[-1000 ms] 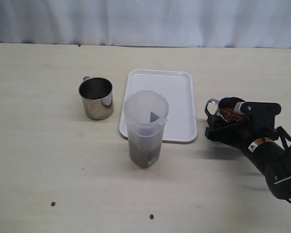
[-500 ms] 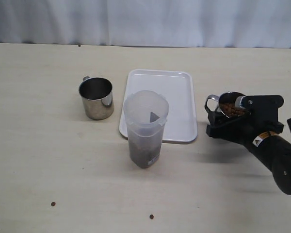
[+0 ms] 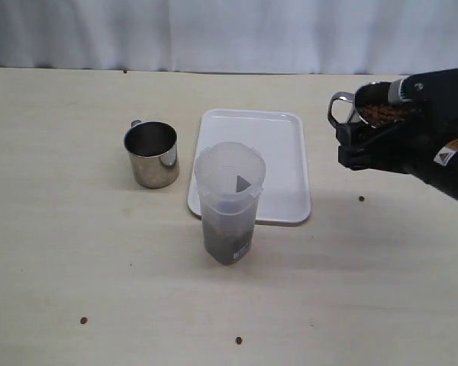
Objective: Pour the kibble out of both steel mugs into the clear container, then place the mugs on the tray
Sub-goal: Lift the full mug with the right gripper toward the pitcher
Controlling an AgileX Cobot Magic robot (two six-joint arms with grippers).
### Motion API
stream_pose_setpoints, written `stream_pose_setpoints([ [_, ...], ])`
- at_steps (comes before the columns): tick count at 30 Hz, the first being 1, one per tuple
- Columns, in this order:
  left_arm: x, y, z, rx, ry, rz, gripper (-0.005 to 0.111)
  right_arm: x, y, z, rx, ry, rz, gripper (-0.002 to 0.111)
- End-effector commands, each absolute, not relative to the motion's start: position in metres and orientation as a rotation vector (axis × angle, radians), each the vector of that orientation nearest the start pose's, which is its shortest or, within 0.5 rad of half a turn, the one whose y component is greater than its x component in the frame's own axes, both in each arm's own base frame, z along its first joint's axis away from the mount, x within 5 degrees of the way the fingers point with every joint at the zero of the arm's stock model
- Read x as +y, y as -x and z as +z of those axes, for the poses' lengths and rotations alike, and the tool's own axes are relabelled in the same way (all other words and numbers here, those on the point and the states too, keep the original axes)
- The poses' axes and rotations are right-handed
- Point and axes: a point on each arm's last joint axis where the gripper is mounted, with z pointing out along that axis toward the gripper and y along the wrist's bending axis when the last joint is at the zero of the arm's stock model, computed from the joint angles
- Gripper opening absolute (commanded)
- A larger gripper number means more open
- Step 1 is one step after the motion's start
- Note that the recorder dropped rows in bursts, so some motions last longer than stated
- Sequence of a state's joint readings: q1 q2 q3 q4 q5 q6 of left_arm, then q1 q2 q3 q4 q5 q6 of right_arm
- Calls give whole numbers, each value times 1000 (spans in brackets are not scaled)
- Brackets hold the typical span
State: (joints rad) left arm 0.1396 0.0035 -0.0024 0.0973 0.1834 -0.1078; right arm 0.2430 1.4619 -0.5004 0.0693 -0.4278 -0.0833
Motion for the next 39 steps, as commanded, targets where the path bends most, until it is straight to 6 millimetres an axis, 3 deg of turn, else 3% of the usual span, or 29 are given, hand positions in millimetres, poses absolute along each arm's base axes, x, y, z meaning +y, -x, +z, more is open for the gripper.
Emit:
stream_pose_setpoints([
  [1,9,-55,198,1651,140,103,0,62,-253,217,1970,278,112,5],
  [7,9,-55,198,1651,140,103,0,100,-237,225,1924,506,63,5],
  [11,9,-55,198,1651,140,103,0,103,-232,226,1907,526,-143,5],
  [18,9,-55,198,1651,140,103,0,117,-226,229,1833,628,-192,5],
  [24,9,-55,198,1651,140,103,0,117,-225,228,1852,601,-168,5],
  [27,9,-55,198,1651,137,100,0,121,-224,228,1824,685,-167,5],
  [39,9,-55,198,1651,137,100,0,134,-240,259,1771,793,-211,5],
])
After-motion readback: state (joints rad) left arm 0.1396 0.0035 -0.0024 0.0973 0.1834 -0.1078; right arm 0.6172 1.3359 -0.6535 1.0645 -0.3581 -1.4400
